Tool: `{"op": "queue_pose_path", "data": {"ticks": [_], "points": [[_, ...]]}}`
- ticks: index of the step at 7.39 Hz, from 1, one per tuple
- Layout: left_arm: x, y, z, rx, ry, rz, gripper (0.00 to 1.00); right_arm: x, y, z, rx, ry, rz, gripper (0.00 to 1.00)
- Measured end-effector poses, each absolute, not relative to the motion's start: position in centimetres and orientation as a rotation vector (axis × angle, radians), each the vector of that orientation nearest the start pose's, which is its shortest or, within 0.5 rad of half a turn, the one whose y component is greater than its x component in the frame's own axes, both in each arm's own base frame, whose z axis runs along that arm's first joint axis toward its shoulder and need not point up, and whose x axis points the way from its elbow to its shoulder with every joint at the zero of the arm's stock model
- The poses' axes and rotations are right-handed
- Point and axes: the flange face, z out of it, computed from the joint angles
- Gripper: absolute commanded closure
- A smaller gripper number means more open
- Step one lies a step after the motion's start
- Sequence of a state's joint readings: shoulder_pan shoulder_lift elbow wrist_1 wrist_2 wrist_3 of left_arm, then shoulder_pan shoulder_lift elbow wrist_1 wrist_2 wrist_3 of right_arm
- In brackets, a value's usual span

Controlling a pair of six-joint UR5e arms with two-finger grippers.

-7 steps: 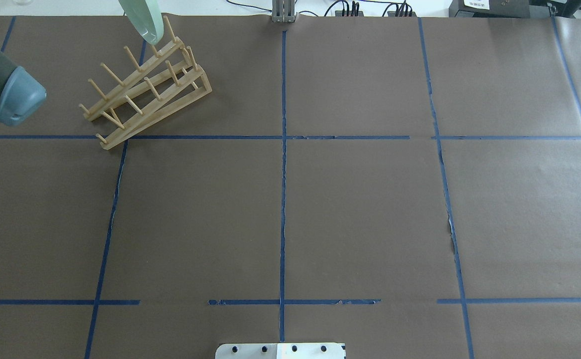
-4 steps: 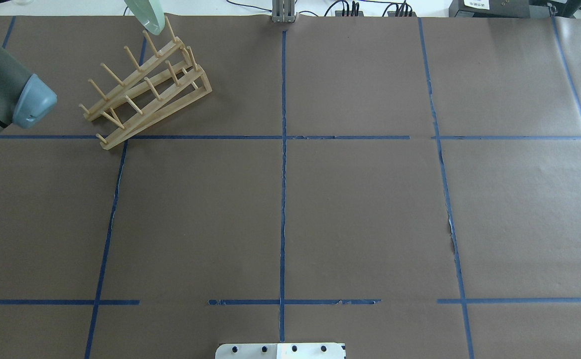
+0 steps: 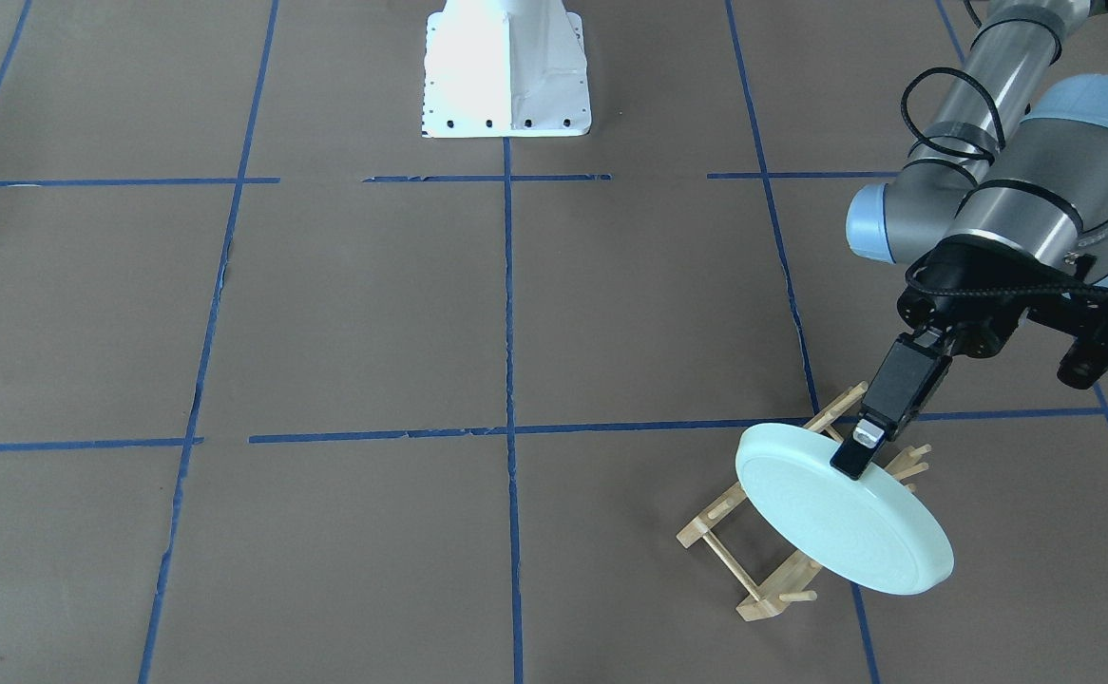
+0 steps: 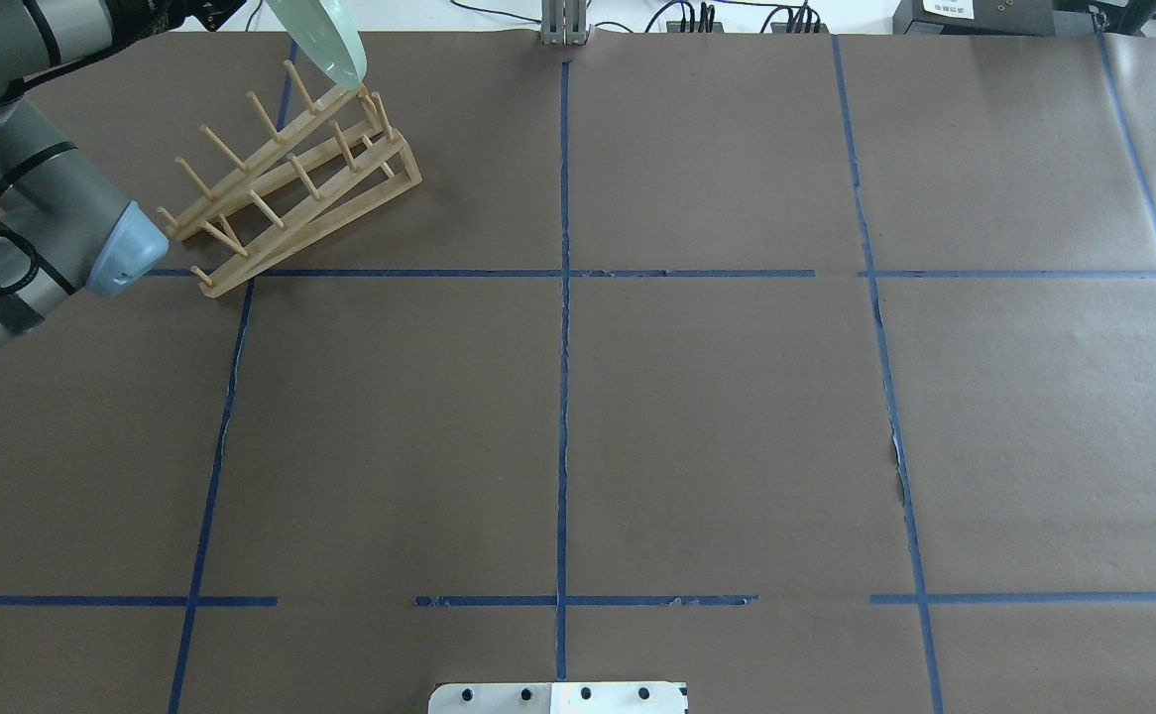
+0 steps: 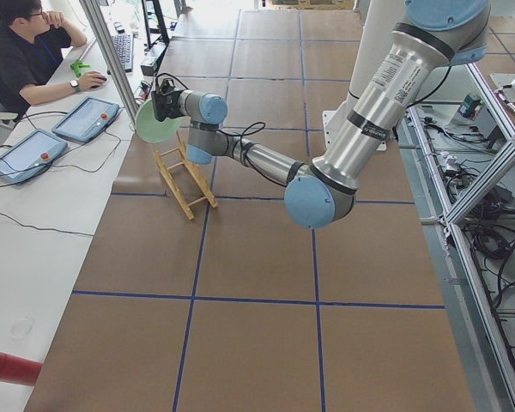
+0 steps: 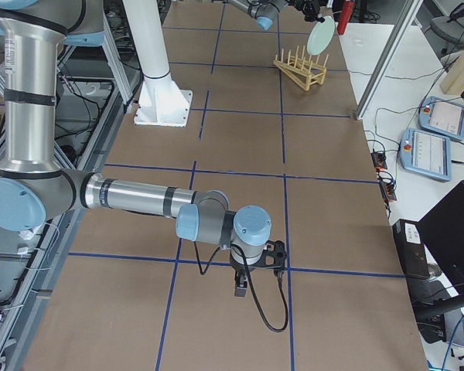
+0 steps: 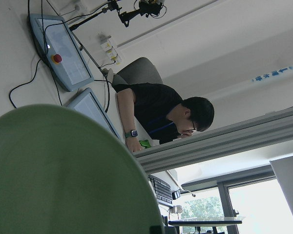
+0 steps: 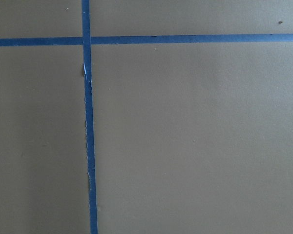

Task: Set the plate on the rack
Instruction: 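Lower the upright plate into the rack's pegs with the left gripper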

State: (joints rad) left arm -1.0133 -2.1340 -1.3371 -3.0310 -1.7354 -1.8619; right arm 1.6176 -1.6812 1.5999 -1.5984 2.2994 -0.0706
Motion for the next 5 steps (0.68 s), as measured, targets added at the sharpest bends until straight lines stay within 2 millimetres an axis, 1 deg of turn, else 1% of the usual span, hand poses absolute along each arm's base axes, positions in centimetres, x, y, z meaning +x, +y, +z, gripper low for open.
{"op": "queue_pose_path", "data": {"ticks": [2, 4, 5], "points": [[26.1, -63.9, 28.2, 0.538, 1.758, -0.784, 1.0, 8.7, -43.1, 70.1, -0.061, -0.733, 0.017, 0.0], [26.5, -64.3, 28.9, 0.531, 1.742, -0.786, 1.0, 8.7, -43.1, 70.1, -0.061, -0.733, 0.017, 0.0], [27.1, -64.3, 29.3, 0.523, 1.736, -0.785, 1.0, 8.7, -43.1, 70.1, -0.061, -0.733, 0.017, 0.0]]}}
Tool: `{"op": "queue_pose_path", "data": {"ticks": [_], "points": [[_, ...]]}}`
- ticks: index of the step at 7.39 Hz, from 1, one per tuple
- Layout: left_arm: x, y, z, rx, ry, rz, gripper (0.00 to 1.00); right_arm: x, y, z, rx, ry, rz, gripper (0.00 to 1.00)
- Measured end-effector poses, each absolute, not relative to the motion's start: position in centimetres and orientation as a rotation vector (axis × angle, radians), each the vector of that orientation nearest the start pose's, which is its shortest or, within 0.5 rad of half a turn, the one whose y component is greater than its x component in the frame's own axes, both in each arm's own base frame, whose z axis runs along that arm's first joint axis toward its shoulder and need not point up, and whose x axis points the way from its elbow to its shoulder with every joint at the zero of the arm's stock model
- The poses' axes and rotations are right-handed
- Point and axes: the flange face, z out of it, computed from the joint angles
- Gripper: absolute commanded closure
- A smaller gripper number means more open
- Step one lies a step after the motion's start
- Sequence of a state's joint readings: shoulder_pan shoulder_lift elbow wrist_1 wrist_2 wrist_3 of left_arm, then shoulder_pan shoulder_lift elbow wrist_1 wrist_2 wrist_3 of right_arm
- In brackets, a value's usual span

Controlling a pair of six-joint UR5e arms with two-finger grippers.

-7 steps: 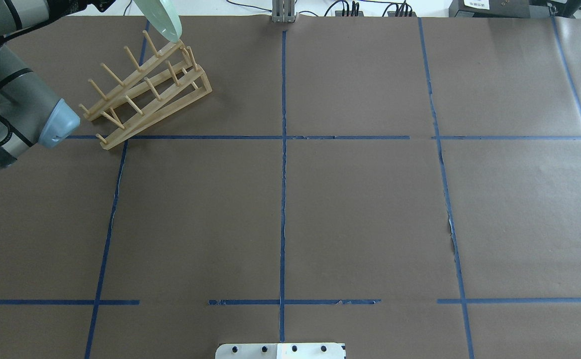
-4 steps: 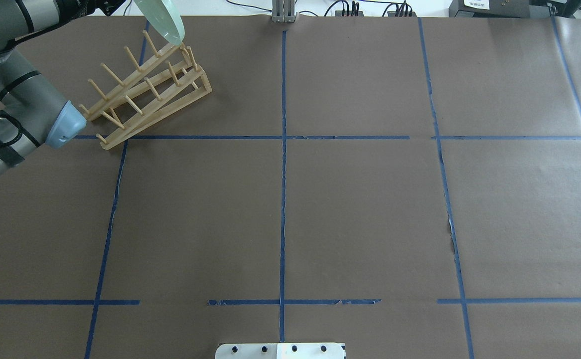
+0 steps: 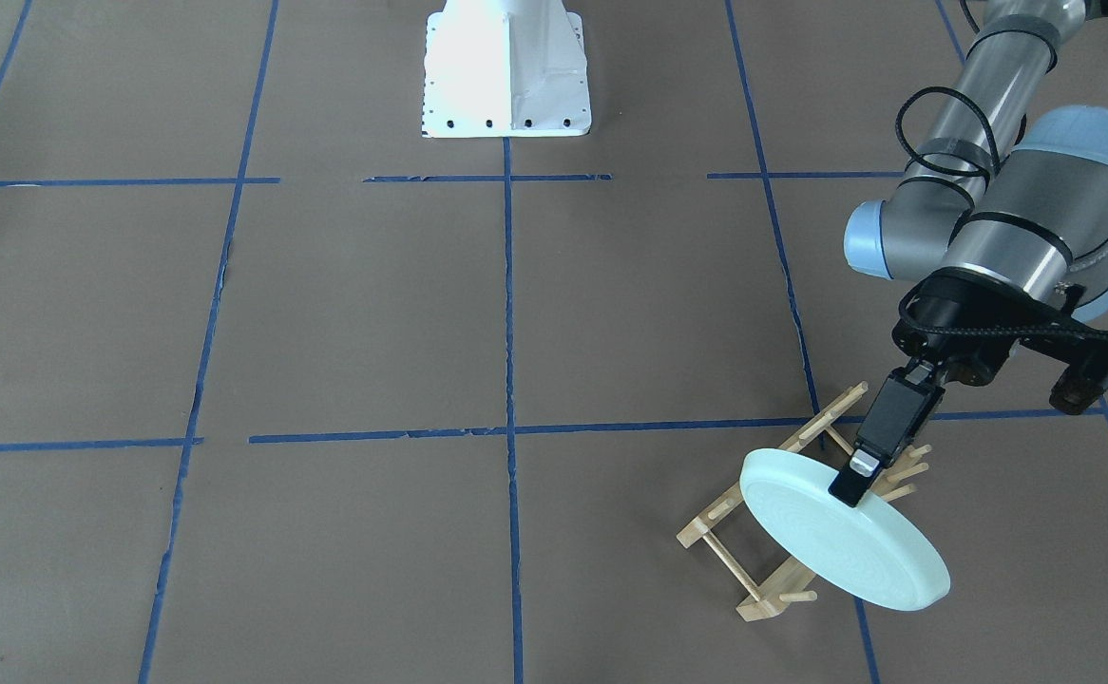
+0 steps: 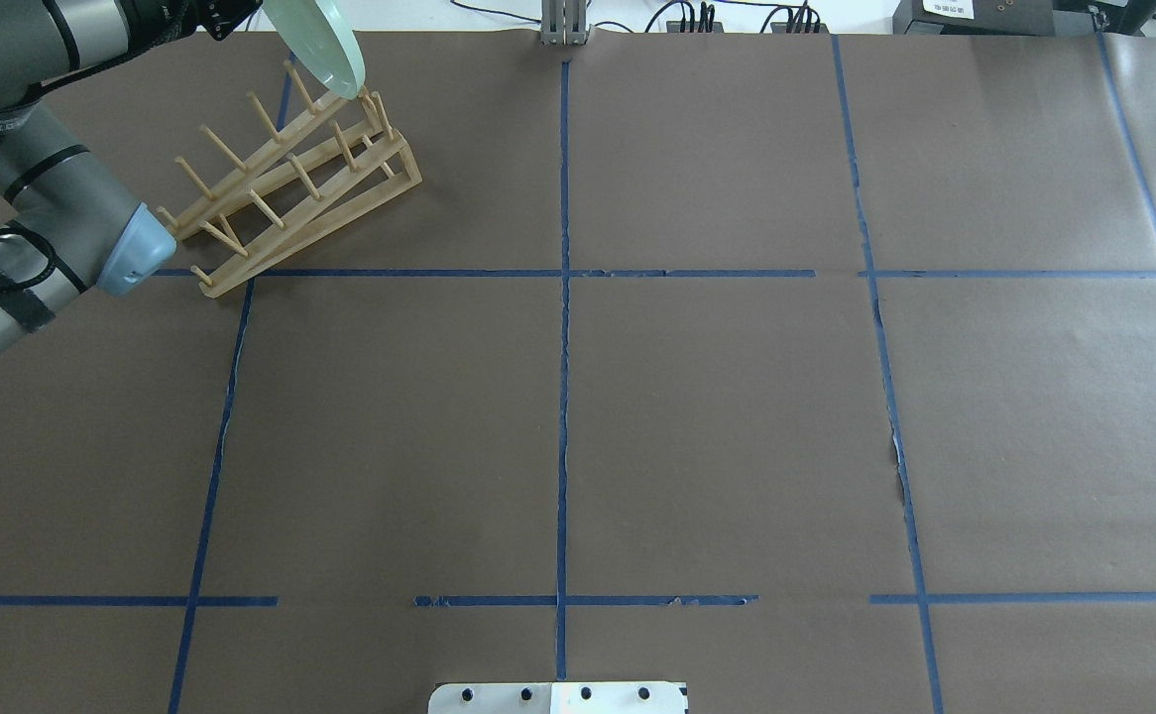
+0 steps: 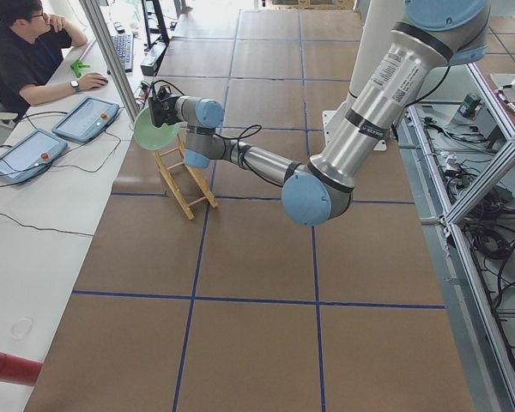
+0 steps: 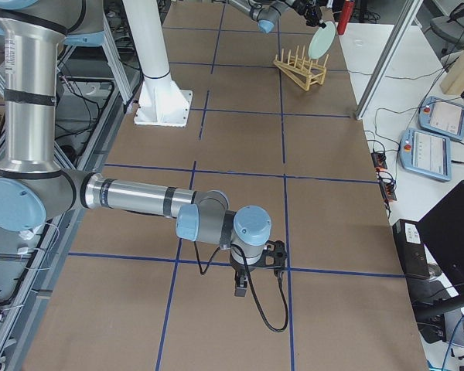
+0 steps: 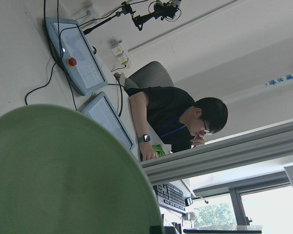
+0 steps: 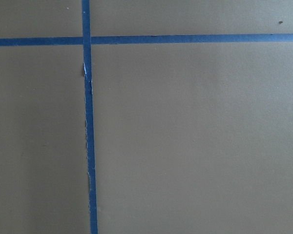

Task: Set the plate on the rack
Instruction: 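Lower the upright plate into the rack's pegs with the left gripper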

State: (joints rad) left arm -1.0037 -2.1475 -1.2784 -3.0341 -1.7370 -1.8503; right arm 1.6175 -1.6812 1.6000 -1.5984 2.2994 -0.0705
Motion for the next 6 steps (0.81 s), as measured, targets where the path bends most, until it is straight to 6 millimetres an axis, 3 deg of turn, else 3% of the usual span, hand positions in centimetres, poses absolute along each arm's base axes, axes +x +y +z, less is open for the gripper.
{"op": "queue_pose_path", "data": {"ticks": [6], "points": [[29.8, -63.7, 31.0, 0.504, 1.701, -0.754, 1.0, 8.7, -43.1, 70.2, -0.062, -0.733, 0.018, 0.0]]}}
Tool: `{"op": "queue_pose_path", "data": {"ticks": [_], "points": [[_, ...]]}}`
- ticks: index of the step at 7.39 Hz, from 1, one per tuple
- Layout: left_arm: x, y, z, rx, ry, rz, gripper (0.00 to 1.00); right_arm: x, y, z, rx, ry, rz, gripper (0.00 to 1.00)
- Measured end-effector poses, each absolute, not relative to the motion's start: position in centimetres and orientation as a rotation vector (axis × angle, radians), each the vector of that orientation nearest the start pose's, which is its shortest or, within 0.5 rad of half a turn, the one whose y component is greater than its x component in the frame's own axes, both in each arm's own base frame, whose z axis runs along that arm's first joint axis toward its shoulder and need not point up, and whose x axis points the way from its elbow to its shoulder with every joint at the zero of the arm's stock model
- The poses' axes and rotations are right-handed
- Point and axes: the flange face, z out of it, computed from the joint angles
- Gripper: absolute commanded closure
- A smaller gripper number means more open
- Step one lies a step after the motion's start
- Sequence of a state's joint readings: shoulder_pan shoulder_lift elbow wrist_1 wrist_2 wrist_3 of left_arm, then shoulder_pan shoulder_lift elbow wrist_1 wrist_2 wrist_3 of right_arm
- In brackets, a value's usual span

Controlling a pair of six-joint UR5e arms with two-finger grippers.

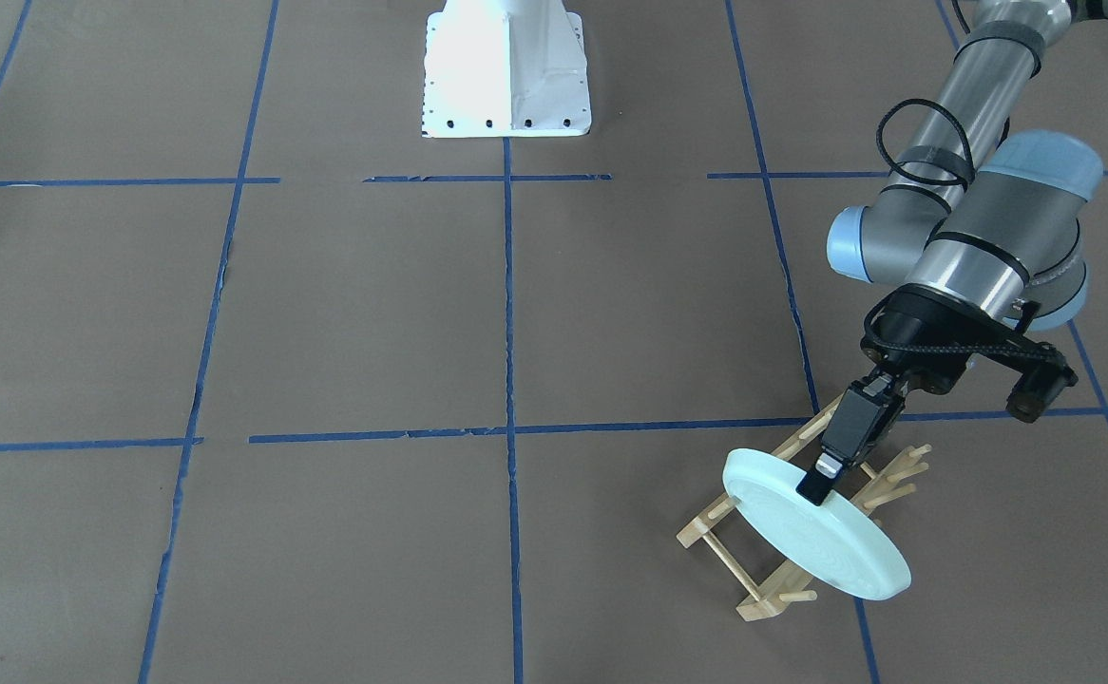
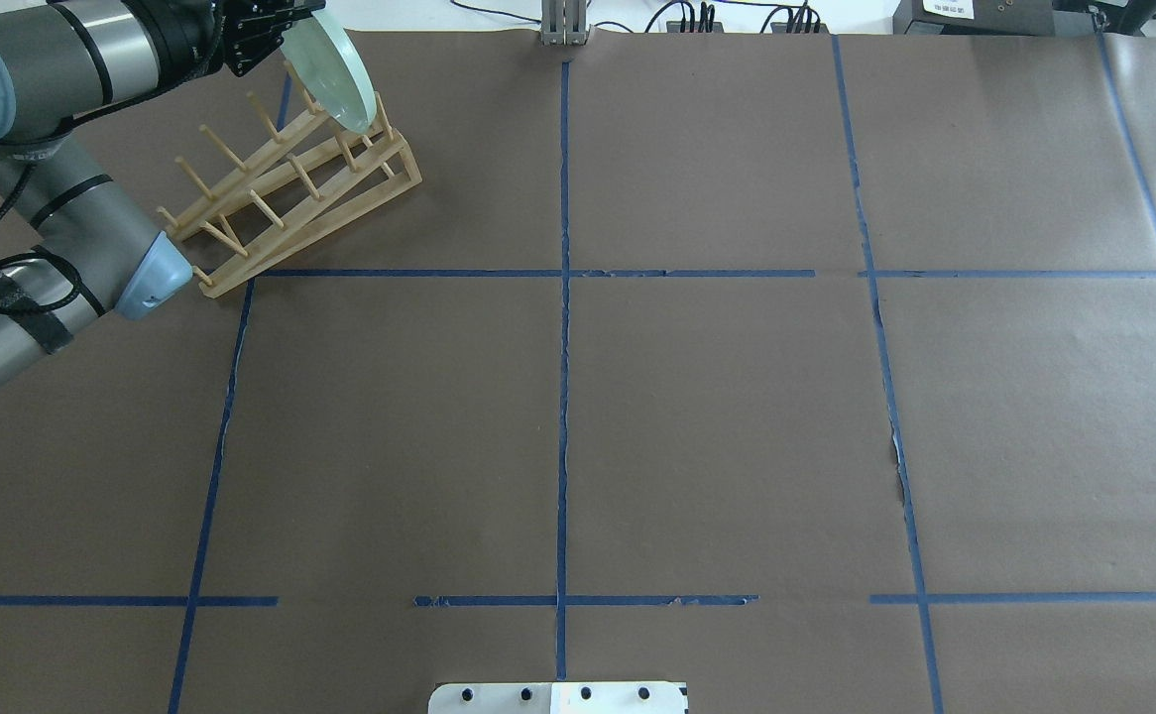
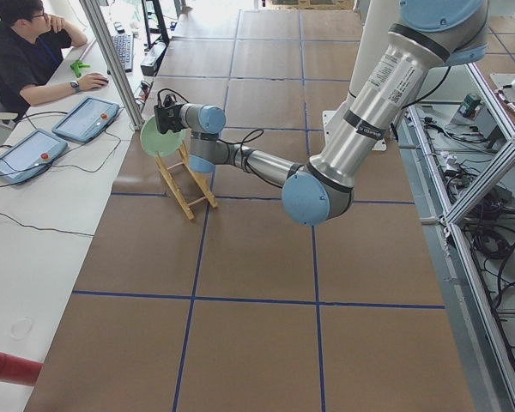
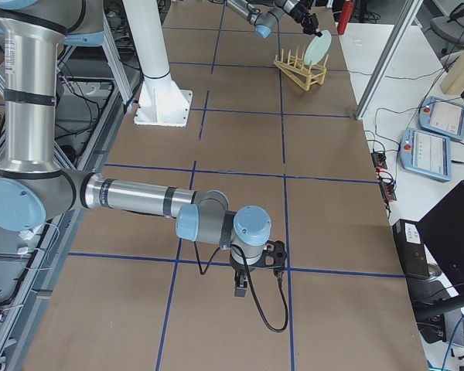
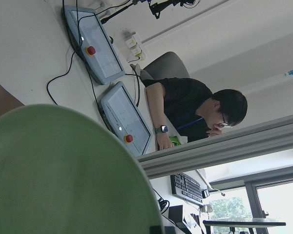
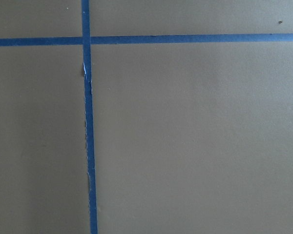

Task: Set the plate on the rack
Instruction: 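Lower the upright plate into the rack's pegs with the left gripper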

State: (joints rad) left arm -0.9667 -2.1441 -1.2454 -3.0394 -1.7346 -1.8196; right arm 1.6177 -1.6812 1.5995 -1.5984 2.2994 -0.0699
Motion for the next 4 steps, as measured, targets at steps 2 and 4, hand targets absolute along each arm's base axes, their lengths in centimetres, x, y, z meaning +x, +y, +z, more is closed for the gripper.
{"op": "queue_pose_path", "data": {"ticks": [2, 4], "points": [[30.33, -63.64, 31.54, 0.499, 1.692, -0.749, 1.0, 8.75, -43.14, 70.15, -0.061, -0.733, 0.018, 0.0], [30.85, -63.51, 31.86, 0.491, 1.687, -0.747, 0.45, 8.72, -43.14, 70.17, -0.062, -0.733, 0.017, 0.0]]}}
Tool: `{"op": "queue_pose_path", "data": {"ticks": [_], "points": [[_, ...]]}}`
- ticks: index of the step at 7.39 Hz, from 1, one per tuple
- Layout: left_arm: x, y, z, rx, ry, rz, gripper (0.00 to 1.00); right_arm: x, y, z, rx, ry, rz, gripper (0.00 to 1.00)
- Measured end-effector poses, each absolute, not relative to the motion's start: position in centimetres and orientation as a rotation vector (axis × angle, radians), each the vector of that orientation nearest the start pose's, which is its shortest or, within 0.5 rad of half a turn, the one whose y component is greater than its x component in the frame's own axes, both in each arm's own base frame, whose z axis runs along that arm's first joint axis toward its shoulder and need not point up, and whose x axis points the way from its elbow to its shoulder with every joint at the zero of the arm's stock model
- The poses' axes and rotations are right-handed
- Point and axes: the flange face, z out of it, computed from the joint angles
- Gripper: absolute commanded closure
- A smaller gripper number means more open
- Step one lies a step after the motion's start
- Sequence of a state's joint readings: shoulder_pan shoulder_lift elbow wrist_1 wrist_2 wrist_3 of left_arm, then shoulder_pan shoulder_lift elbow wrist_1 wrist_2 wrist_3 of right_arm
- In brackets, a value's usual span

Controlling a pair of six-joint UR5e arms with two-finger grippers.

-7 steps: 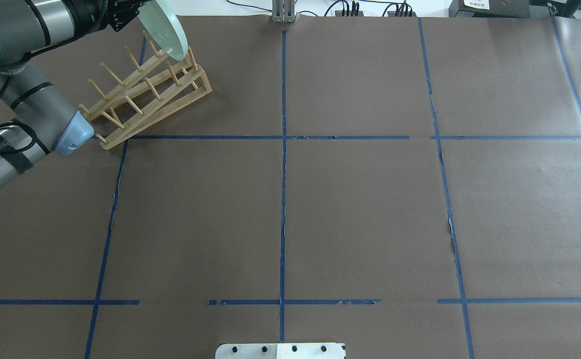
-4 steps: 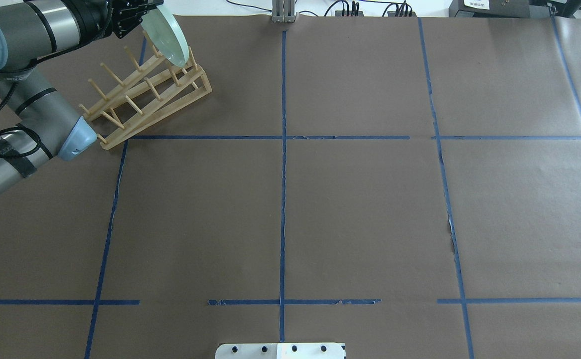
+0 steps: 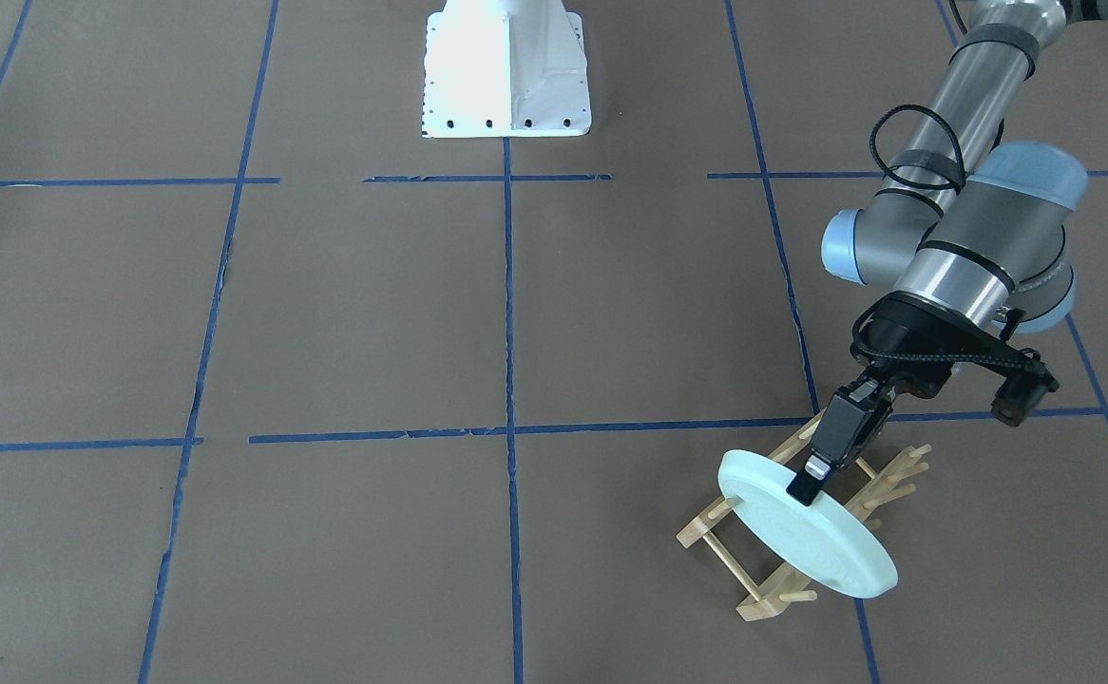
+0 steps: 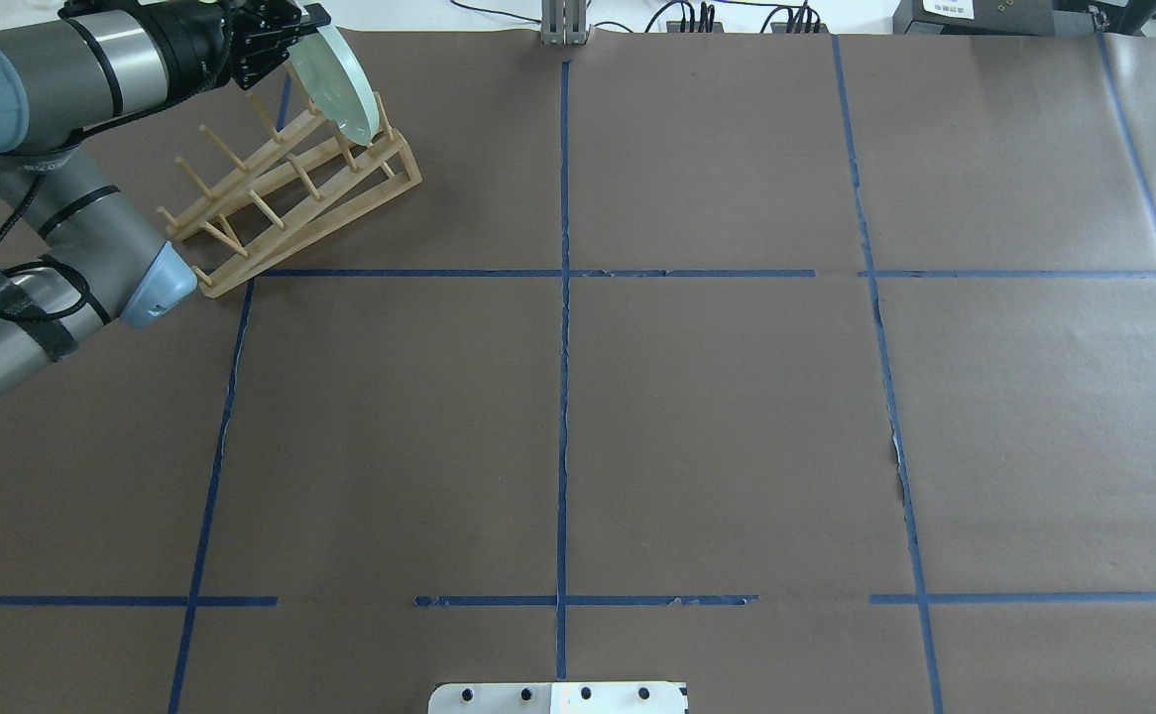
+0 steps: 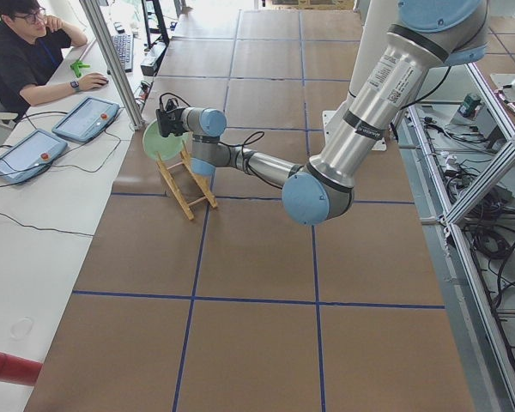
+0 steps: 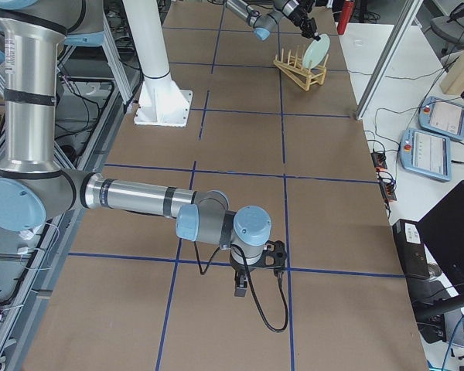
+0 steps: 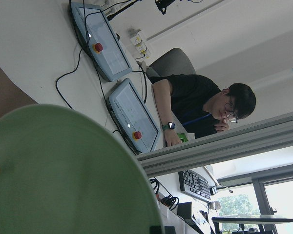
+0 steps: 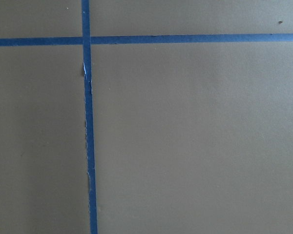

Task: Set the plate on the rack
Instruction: 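Lower the upright plate into the rack's pegs with the left gripper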

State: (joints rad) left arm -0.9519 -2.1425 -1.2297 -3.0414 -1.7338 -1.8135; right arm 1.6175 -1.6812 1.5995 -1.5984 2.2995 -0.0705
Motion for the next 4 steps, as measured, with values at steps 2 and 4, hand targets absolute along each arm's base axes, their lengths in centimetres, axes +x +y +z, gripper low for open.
{"op": "queue_pose_path", "data": {"ticks": [2, 4], "points": [[31.13, -63.52, 32.34, 0.483, 1.68, -0.748, 0.0, 8.72, -43.15, 70.16, -0.062, -0.733, 0.017, 0.0], [31.29, -63.5, 32.84, 0.502, 1.659, -0.726, 0.0, 8.74, -43.15, 70.15, -0.061, -0.733, 0.017, 0.0]]}}
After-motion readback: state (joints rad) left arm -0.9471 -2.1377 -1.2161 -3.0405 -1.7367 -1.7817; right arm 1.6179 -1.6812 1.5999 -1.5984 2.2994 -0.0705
